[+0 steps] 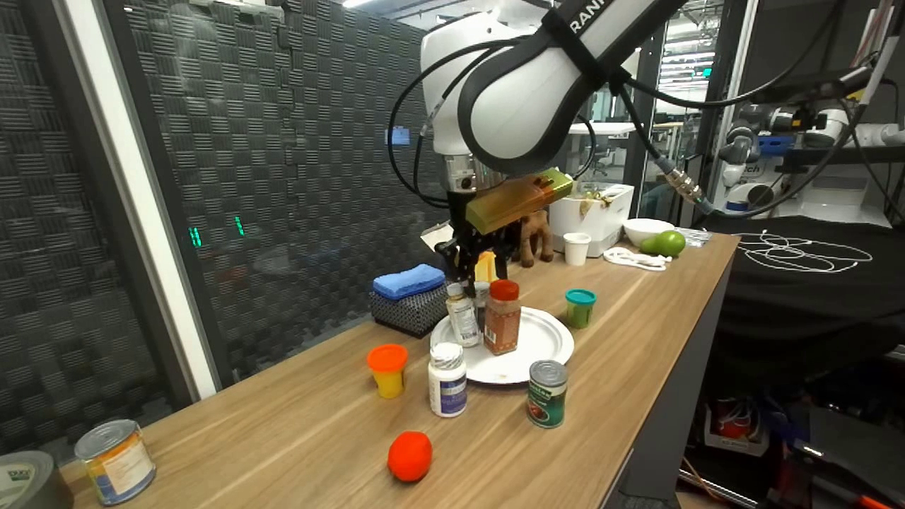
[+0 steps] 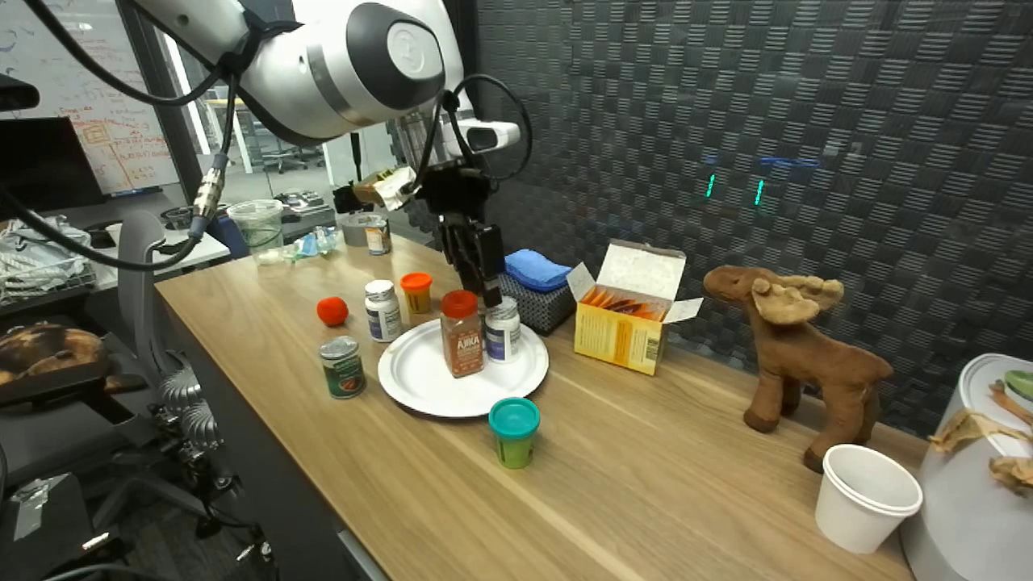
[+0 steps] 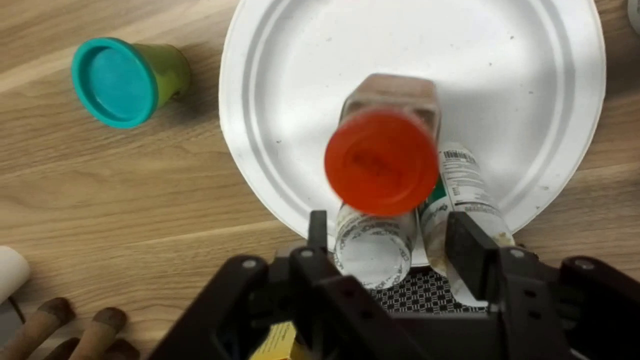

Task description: Pick up all the objects surrounding the white plate and arrange them on the plate

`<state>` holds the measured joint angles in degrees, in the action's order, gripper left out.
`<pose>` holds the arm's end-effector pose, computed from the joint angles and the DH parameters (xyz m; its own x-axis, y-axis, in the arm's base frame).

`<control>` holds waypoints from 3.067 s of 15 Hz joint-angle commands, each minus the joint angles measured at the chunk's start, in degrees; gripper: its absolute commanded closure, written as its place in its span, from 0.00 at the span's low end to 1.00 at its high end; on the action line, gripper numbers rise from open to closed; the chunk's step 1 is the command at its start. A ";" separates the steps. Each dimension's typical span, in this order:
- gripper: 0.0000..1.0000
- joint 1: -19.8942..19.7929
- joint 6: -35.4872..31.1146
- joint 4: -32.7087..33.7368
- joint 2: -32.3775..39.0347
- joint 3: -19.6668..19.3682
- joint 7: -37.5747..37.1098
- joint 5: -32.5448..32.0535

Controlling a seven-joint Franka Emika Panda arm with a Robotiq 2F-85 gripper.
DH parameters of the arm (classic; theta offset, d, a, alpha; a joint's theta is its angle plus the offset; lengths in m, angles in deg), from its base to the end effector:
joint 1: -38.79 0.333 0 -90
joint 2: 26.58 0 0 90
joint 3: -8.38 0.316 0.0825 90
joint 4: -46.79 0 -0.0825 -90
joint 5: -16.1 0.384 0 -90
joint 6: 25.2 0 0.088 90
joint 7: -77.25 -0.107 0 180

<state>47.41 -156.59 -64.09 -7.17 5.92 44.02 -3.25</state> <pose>0.6170 0.0605 0.3142 0.9643 -0.2275 0.1357 -0.2539 -0.9396 0.2293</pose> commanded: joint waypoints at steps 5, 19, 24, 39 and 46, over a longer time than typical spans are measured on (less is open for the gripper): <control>0.00 0.96 -7.08 -7.42 -6.74 -1.48 -4.98 -4.84; 0.00 2.96 4.55 -0.58 -7.60 5.82 1.97 -2.92; 0.00 3.91 4.63 -1.88 -6.74 8.81 6.10 2.14; 0.00 3.96 4.83 -2.77 -2.46 10.17 13.66 13.60; 0.08 3.94 4.19 -2.58 -1.23 8.85 12.69 12.78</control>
<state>51.39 -152.39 -67.68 -8.82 15.28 56.12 8.58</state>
